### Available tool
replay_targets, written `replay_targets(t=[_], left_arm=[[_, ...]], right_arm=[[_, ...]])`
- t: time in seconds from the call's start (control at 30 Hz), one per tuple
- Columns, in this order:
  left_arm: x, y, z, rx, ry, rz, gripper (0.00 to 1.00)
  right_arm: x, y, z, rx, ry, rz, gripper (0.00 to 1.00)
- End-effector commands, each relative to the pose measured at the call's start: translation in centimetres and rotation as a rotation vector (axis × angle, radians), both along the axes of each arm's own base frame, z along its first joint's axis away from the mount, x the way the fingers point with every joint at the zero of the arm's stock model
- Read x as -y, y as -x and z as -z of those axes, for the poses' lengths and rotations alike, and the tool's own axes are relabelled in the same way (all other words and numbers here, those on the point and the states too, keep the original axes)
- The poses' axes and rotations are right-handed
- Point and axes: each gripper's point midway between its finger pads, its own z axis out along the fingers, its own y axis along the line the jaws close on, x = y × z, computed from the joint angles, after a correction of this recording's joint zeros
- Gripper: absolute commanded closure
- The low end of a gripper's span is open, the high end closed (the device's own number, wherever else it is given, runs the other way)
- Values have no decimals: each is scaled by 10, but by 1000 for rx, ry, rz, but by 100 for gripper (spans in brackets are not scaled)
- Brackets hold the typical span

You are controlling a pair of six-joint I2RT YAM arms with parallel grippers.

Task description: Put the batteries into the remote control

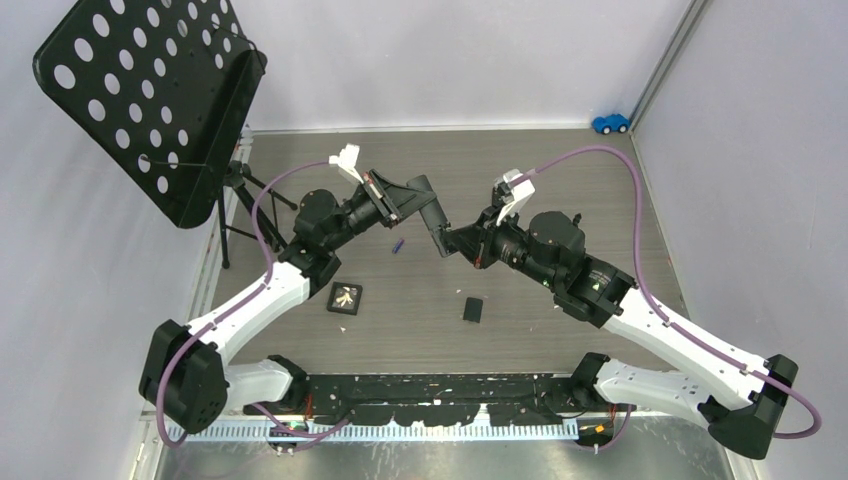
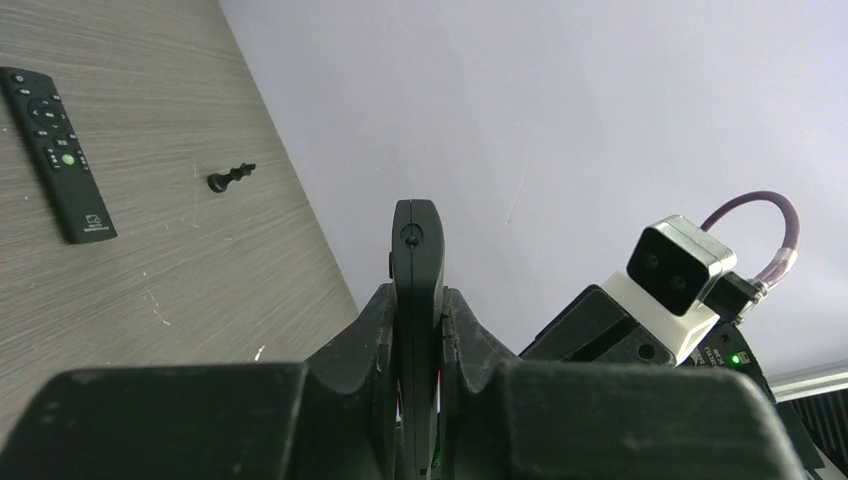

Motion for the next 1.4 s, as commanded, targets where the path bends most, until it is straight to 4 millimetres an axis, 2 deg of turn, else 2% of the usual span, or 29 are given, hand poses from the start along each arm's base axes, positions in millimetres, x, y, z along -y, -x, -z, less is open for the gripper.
replay_targets(t=[0.0, 0.33, 0.5, 0.53, 0.8, 0.93, 1.07, 1.2, 1.37], left_arm=[[-1, 4, -34, 84, 86, 18, 100], [-3, 5, -45, 79, 141, 18, 100], [-3, 6, -48, 72, 156, 23, 100], [-3, 6, -49, 68, 162, 27, 100], [-2, 10, -63, 91, 186, 44, 100], [-2, 11, -73, 99, 214, 55, 100], [-3, 15, -82, 94, 264, 78, 100], [-2, 18, -81, 89, 266, 94, 100], [-3, 21, -73, 79, 263, 104, 100]], right_arm=[[-2, 4, -7, 18, 17, -31, 92], [-6, 4, 0, 9, 11, -31, 91], [-6, 5, 10, -7, 49, -41, 90], [-9, 10, 13, -15, 59, -76, 89], [-4, 25, 55, -94, 241, -170, 89], [-1, 26, 75, -147, 294, -159, 86], [2, 19, 85, -193, 316, -106, 82], [2, 14, 83, -205, 303, -70, 77], [6, 5, 61, -154, 269, -14, 73]])
